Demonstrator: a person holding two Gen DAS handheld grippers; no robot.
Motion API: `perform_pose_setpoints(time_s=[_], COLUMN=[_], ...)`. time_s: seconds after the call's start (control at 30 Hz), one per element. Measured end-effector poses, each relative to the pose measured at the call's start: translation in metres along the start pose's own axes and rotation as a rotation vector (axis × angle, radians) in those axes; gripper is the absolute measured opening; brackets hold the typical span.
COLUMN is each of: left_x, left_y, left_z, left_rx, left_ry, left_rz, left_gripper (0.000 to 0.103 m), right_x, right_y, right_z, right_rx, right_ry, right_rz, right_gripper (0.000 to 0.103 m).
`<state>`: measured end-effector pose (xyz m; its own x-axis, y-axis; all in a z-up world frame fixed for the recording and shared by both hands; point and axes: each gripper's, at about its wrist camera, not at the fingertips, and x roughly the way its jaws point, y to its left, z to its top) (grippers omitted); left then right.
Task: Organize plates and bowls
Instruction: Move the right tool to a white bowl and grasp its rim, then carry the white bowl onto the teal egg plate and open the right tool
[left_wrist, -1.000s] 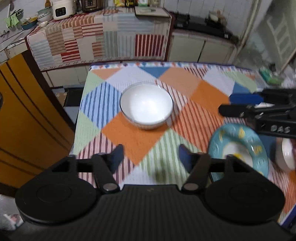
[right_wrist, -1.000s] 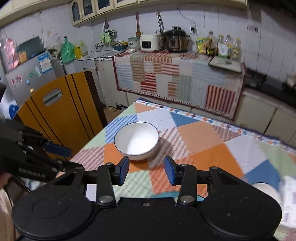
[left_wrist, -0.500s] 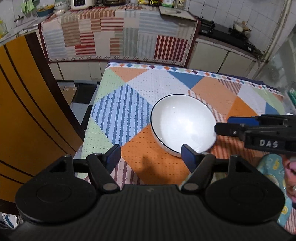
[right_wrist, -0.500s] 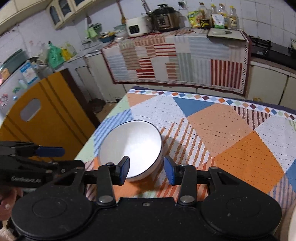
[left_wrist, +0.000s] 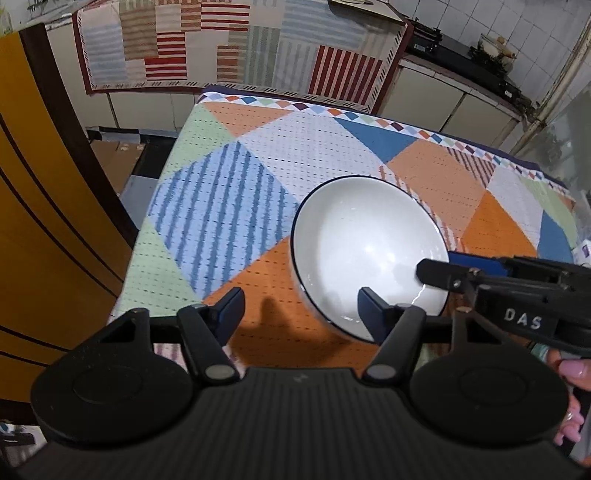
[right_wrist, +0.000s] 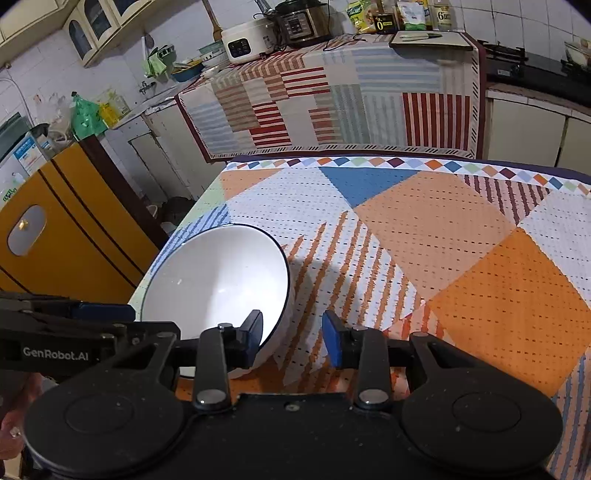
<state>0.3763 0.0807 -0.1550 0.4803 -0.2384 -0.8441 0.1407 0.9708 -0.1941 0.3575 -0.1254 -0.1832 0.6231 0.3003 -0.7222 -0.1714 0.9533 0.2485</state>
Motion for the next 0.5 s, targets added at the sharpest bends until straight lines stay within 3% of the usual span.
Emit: perform_pose_setpoints(time_s=[0.07, 0.13, 0.2, 0.3, 0.5], left_x=[0.005, 0.010, 0.007, 0.003, -0.012], left_y=[0.001, 0.002, -0.001, -0.011, -0.038], left_z=[0.000, -0.001, -0.003, -0.010, -0.013], left_rx=[-0.031, -0.085, -0.099, -0.065, -0.002], left_ry=[0.028, 0.070, 0.087, 0.081, 0.078], left_rz=[-0.029, -0.064, -0.046, -0.034, -0.077], left_gripper=[0.034, 0.024, 0.022, 0.021, 0.022], right_x=[0.003, 0.008, 0.011, 0.007, -0.024], right_y=[-0.001, -0.001, -0.001, 0.001, -0.009], right_z=[0.001, 0.003, 0.004, 0.002, -0.006], right_rx=[0.010, 0.026, 0.077, 0.165, 0.143], right_ry=[0.014, 0.027, 0.048, 0.090, 0.057], right_rz=[-0.002, 0.000, 0.033, 0.019, 0.020], right_gripper=[0.035, 0.031, 0.015, 0.015, 0.015])
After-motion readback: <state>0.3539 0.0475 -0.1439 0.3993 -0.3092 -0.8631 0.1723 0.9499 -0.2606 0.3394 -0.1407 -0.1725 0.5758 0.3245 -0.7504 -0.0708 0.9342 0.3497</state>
